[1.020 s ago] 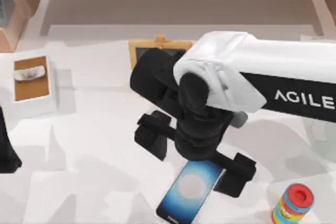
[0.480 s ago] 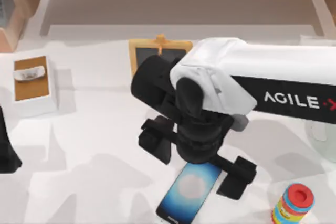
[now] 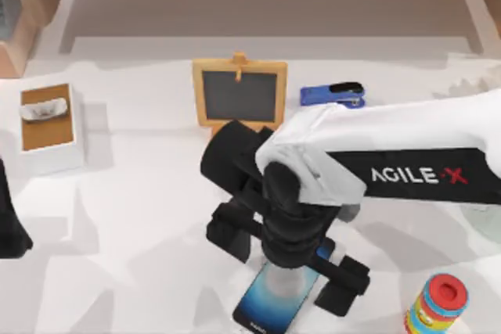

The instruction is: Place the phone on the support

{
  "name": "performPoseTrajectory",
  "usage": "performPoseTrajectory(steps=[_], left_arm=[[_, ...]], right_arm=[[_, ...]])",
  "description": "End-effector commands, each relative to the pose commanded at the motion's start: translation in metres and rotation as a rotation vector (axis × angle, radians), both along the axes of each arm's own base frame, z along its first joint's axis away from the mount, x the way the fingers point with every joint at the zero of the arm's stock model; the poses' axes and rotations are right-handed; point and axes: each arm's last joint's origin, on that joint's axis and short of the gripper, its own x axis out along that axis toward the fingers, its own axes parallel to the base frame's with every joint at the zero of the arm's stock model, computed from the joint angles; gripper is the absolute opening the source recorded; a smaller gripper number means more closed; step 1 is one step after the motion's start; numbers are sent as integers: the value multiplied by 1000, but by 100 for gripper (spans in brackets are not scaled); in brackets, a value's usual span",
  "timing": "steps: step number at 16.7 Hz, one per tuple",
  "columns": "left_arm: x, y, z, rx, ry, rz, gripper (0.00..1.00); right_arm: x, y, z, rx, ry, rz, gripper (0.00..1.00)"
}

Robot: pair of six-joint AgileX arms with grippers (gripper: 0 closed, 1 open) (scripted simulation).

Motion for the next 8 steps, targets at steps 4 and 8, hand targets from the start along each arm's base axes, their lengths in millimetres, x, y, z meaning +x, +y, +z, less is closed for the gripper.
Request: performPoseTrajectory(steps=[4, 8], left_arm=[[0, 0, 0, 0, 0, 0, 100], [0, 0, 0, 0, 0, 0, 100]], right_arm=[[0, 0, -1, -1, 1, 0, 100], [0, 0, -1, -1, 1, 0, 70]])
